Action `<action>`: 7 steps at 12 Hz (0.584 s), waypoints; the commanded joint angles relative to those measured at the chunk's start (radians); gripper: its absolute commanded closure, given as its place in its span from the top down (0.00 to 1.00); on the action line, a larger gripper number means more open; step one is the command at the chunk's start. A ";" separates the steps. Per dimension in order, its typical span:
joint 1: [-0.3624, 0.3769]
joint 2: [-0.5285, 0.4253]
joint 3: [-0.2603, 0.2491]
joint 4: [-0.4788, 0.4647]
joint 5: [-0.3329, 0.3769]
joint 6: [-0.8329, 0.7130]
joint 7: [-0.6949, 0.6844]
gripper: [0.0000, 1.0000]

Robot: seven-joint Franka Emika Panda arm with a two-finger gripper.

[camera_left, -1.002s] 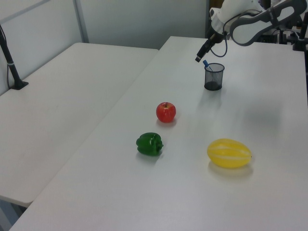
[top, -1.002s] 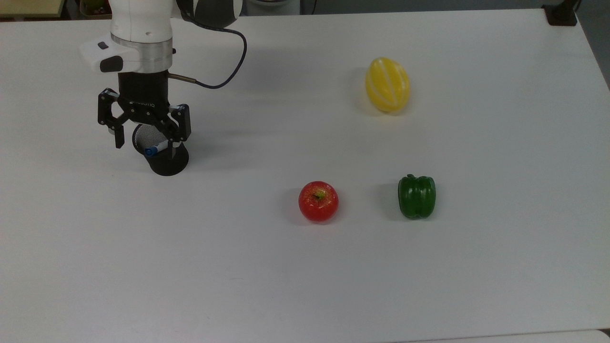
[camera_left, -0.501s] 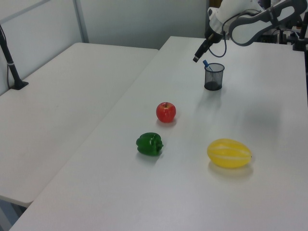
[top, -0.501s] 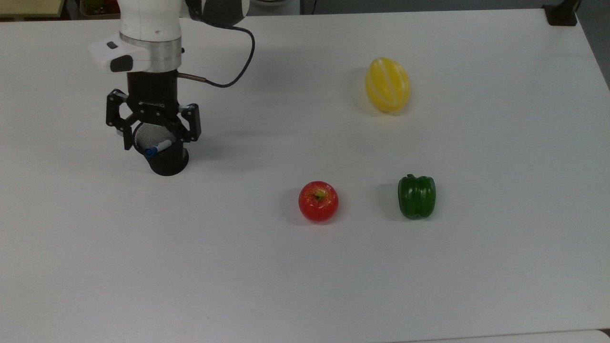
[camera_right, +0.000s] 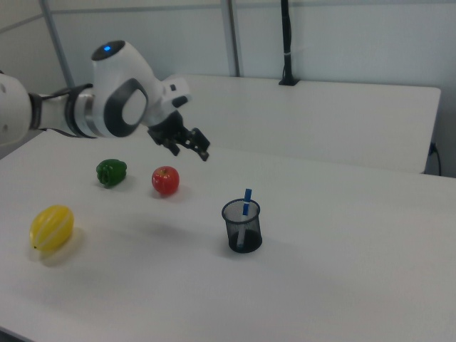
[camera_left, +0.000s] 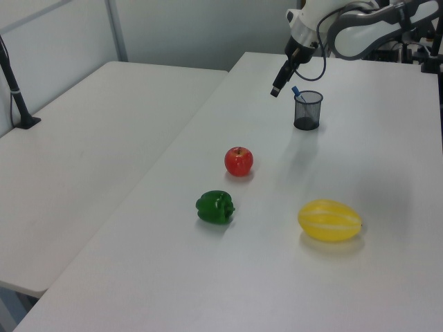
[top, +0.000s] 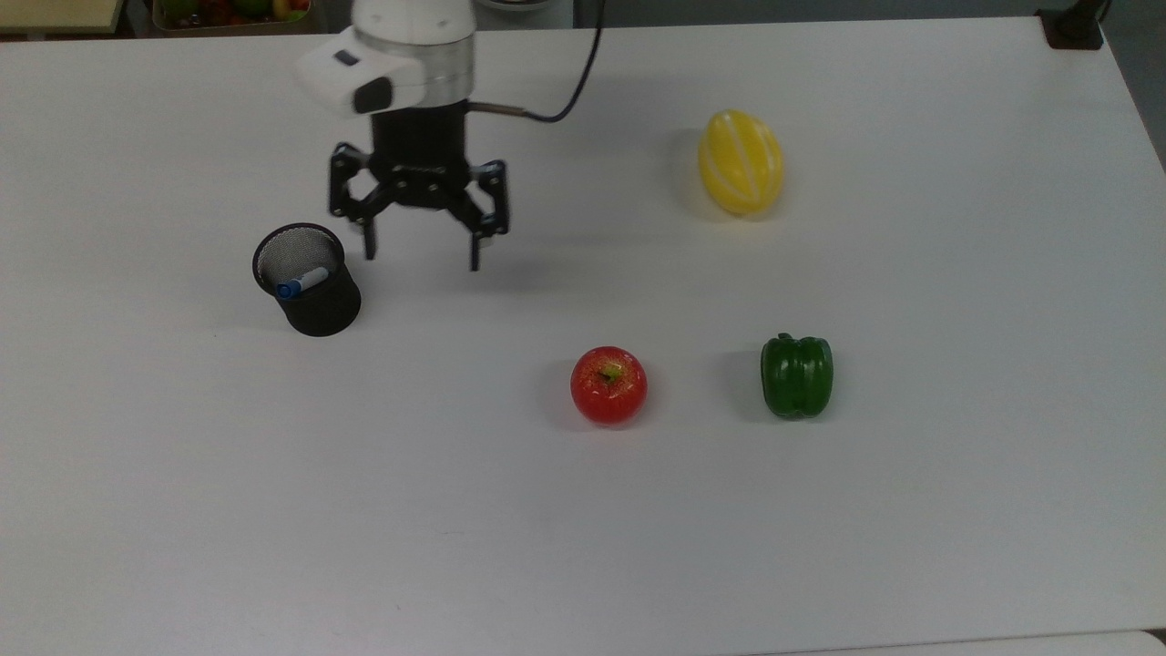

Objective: Place marker

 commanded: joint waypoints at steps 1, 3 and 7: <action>0.096 -0.061 -0.010 0.057 0.002 -0.272 0.047 1.00; 0.135 -0.064 -0.010 0.121 0.004 -0.463 0.044 1.00; 0.175 -0.176 -0.010 0.138 0.030 -0.745 -0.059 1.00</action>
